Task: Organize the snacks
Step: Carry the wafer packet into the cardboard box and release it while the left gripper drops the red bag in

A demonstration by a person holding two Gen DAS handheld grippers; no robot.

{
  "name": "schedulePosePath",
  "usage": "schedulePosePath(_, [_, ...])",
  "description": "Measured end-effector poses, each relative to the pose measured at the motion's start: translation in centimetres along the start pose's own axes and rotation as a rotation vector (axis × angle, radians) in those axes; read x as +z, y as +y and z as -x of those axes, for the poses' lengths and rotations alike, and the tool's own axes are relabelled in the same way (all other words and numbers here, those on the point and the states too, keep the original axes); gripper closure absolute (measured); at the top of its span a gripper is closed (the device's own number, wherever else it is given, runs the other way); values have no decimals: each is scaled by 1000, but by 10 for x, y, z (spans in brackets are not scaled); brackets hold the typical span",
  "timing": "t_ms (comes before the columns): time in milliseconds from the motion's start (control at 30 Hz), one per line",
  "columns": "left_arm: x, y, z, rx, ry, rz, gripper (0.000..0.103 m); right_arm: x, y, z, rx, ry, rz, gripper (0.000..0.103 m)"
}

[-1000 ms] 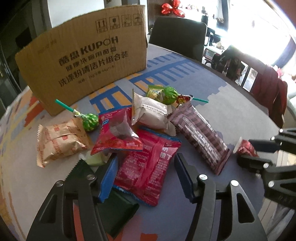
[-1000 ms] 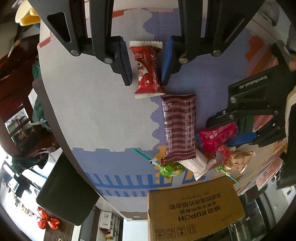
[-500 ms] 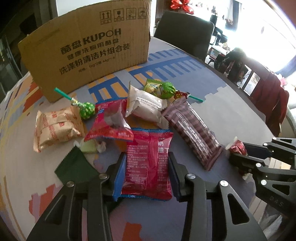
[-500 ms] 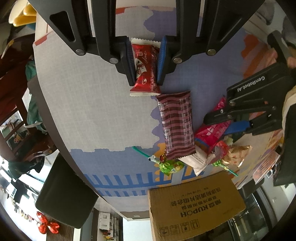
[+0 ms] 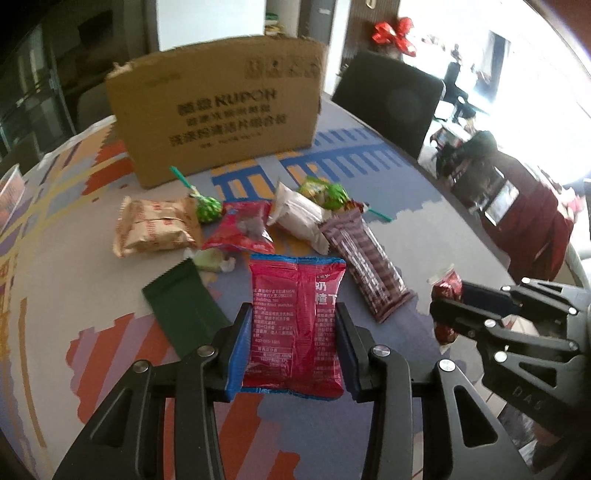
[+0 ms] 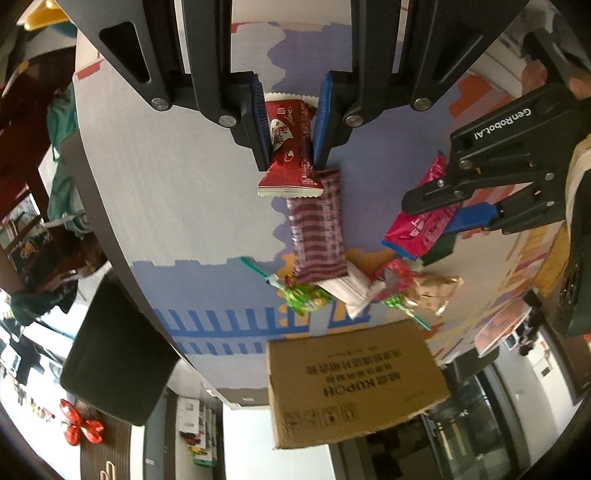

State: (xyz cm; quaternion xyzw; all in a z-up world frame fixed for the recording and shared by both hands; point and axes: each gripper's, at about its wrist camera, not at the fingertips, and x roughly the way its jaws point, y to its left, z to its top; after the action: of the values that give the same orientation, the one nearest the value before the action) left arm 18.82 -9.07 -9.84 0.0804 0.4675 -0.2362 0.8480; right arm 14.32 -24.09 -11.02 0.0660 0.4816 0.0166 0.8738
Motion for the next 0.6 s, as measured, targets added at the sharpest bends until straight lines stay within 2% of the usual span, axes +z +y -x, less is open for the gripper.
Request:
schedulePosePath(267, [8,8,30,57,-94,69,61,18,16,17,44,-94,75,79])
schedulePosePath(600, [40,23,53,137,-212,68,61,58,24,29,70,-204,119,79])
